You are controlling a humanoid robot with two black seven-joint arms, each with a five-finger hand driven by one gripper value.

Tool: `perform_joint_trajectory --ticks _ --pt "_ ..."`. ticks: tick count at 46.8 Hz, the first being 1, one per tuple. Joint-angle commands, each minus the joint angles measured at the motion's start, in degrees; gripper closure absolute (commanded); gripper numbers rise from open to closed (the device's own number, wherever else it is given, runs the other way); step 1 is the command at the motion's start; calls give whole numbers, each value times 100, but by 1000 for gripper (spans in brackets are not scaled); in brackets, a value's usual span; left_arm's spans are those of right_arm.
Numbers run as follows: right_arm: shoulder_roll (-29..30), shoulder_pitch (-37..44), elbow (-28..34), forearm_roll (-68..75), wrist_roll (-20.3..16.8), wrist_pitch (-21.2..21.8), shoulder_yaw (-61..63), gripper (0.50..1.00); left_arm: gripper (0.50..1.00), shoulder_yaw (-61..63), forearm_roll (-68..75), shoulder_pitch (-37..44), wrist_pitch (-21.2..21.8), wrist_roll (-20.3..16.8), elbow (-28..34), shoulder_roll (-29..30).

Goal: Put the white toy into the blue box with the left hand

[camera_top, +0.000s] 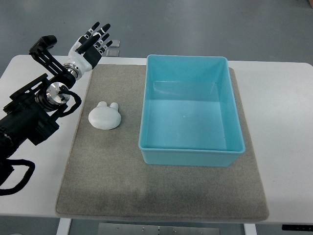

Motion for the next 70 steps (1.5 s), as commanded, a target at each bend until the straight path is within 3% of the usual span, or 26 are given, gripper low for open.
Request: perform_joint_trajectory --ticks 1,37,70 --pt "0 0 0 -1 0 0 0 564 506 -2 0 0 -1 -2 0 0" --pt "0 0 0 -1 0 0 0 564 506 -2 35 -9 -1 -2 -27 53" --pt "0 0 0 -1 0 0 0 564 508 384 106 -9 25 -2 -897 721"
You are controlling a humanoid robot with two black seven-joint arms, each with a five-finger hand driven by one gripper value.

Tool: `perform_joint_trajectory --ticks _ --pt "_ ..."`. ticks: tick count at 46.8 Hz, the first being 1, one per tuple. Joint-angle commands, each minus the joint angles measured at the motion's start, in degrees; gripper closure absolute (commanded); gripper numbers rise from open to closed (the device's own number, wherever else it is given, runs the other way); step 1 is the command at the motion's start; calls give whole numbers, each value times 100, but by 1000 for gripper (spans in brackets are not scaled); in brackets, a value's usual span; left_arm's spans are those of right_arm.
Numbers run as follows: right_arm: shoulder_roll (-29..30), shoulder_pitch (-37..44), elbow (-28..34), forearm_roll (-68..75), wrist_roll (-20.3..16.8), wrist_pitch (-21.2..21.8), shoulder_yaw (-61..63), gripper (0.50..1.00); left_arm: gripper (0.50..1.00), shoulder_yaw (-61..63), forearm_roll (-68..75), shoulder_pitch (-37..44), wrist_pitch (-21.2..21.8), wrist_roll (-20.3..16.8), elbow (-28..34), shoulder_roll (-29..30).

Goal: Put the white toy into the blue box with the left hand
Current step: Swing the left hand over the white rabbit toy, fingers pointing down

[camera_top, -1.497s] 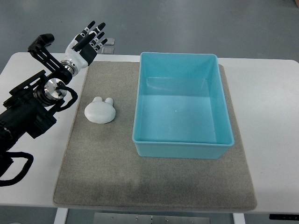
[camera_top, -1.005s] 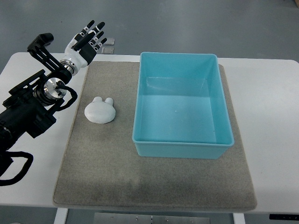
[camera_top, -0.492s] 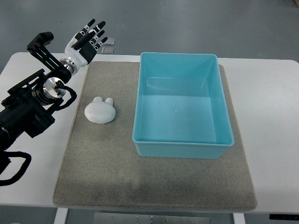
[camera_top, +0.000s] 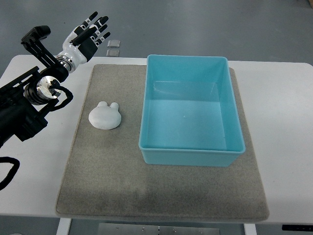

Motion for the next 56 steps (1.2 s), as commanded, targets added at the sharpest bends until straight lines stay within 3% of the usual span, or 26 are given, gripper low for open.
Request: perform_joint_trajectory --ticks 1,12,32,41,56 --pt "0 0 0 -1 0 0 0 564 508 108 4 0 -24 1 -83 107" --pt "0 0 0 -1 0 0 0 564 508 644 171 -35 -358 9 -145 388" --pt "0 0 0 -1 0 0 0 564 512 1180 487 -158 -262 45 -409 634" --pt "0 0 0 -1 0 0 0 564 514 1470 1014 -167 -218 71 -1076 977" --pt "0 0 0 -1 0 0 0 564 512 1821 3149 -255 -156 71 -2236 1847"
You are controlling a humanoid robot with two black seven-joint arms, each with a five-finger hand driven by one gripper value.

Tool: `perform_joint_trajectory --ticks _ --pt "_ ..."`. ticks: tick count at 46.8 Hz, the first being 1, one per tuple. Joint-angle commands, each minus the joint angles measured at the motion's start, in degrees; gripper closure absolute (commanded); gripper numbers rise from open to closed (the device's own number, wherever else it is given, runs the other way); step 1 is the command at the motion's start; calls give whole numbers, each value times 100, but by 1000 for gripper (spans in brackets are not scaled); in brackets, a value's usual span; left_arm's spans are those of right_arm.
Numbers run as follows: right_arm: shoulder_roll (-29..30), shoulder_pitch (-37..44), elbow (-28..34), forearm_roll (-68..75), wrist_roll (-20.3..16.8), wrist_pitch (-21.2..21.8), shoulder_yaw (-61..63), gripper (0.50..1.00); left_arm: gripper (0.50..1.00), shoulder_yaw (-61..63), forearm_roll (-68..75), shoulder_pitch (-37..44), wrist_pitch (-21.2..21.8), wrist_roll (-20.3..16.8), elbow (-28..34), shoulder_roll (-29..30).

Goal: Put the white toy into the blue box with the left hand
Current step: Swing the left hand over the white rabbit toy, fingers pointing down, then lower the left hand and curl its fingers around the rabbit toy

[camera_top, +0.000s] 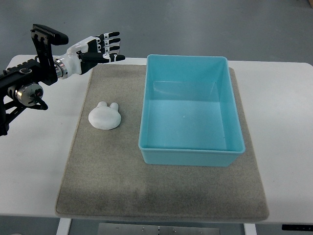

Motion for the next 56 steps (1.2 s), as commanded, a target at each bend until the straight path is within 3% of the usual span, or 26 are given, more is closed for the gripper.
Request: perform_joint_trajectory --ticks 1,22,56 --pt "0 0 0 -1 0 0 0 564 512 275 636 -60 -21 -2 -511 364" --pt "0 0 0 8 0 0 0 564 510 733 2201 -227 -118 -11 -1568 1226" --pt "0 0 0 -1 0 0 0 564 510 742 4487 -236 -329 -186 -2069 1551"
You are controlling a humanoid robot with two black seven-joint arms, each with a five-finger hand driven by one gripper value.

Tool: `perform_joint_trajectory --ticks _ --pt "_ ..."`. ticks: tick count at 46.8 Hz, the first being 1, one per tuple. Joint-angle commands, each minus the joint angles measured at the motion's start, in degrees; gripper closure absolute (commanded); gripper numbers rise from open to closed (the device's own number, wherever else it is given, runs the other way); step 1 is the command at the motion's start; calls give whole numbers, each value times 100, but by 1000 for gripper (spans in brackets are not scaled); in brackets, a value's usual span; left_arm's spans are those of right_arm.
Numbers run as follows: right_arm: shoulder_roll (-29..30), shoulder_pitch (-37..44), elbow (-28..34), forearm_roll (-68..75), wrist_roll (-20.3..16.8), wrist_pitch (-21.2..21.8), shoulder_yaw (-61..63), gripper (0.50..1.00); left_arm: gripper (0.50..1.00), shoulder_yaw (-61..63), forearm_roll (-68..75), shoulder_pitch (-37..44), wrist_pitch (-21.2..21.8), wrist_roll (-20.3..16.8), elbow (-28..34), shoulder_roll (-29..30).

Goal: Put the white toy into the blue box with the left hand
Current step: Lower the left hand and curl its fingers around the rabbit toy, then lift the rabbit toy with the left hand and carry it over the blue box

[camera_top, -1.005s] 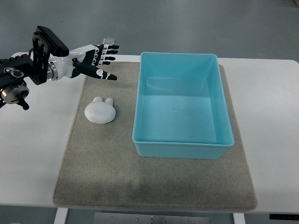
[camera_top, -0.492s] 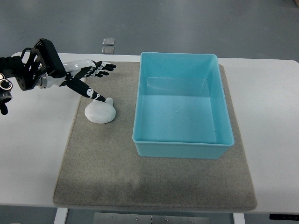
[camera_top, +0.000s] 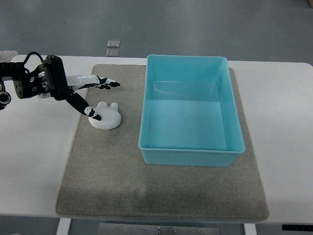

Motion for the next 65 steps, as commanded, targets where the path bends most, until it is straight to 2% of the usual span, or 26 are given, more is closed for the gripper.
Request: perform_joint_trajectory --ticks 1,22,33,39,45,54,65 --pt "0 0 0 -1 0 0 0 564 510 4 231 -8 -1 -57 -57 -1" --pt "0 0 0 -1 0 0 0 564 516 -4 1549 45 69 -119 -198 -89" --pt "0 0 0 8 0 0 0 564 519 -4 1655 63 95 -119 -101 -194" --pt "0 0 0 -1 0 0 0 564 531 -4 1655 80 130 -119 -48 -299" --pt "0 0 0 -1 0 0 0 564 566 4 1743 124 271 -119 4 -379" --pt "0 0 0 8 0 0 0 564 651 -4 1761 124 306 -119 4 -396" --pt "0 0 0 -1 0 0 0 564 913 -4 1761 124 333 -119 13 -388"
